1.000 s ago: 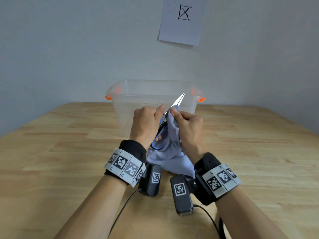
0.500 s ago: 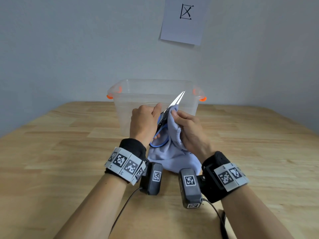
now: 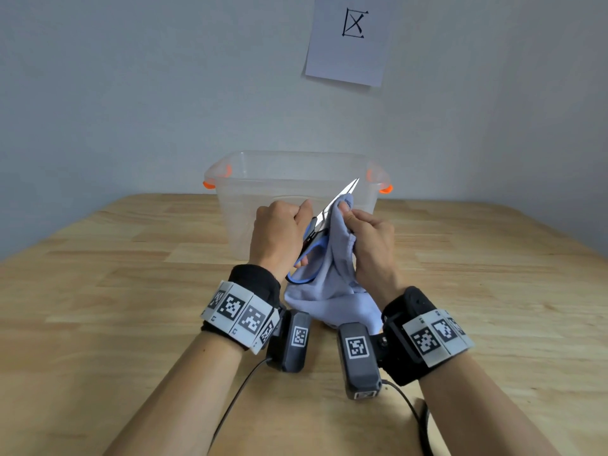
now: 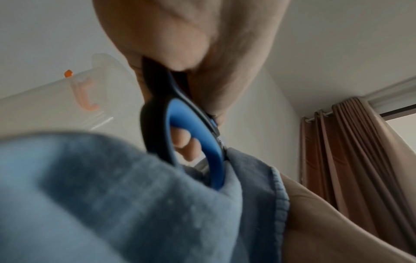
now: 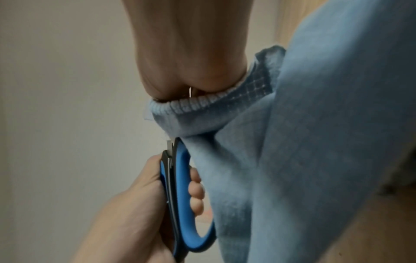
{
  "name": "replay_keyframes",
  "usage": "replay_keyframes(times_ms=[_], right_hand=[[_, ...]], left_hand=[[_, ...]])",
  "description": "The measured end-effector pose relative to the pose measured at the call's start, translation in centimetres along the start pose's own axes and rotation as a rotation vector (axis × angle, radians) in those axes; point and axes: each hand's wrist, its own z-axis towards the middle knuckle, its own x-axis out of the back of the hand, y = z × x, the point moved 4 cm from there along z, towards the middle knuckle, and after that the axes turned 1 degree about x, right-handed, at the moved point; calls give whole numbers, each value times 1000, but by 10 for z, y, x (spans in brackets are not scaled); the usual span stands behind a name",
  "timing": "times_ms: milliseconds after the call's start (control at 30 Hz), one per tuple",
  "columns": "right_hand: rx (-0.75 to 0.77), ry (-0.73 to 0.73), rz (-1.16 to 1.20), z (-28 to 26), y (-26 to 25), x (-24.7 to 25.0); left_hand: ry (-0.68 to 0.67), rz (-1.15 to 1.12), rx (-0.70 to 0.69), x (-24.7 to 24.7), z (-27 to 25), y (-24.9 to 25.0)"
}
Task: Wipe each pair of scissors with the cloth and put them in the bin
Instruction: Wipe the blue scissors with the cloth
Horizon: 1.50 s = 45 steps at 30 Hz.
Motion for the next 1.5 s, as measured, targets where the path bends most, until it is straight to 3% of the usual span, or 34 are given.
replay_keyframes(times_ms=[133, 267, 400, 667, 967, 1167, 1433, 1500], right_hand=[[-98, -37, 116, 2, 5, 1], [-87, -172, 86, 0, 6, -7], [-36, -190, -19, -3, 4, -16], [97, -56, -49, -11, -3, -12], [63, 100, -85, -4, 5, -3], [30, 122, 18, -1, 8, 1], [-175, 0, 398, 5, 15, -1], [-208, -46, 400, 5, 14, -3]], left_hand=[[32, 1, 26, 2, 1, -5], [52, -6, 36, 0, 4, -8], [46, 47, 1, -1, 4, -4], [18, 94, -30, -4, 6, -5], [-8, 105, -94, -10, 2, -4], [-20, 82, -73, -9, -1, -4], [33, 21, 10, -4, 2, -9], [41, 27, 15, -3, 2, -8]])
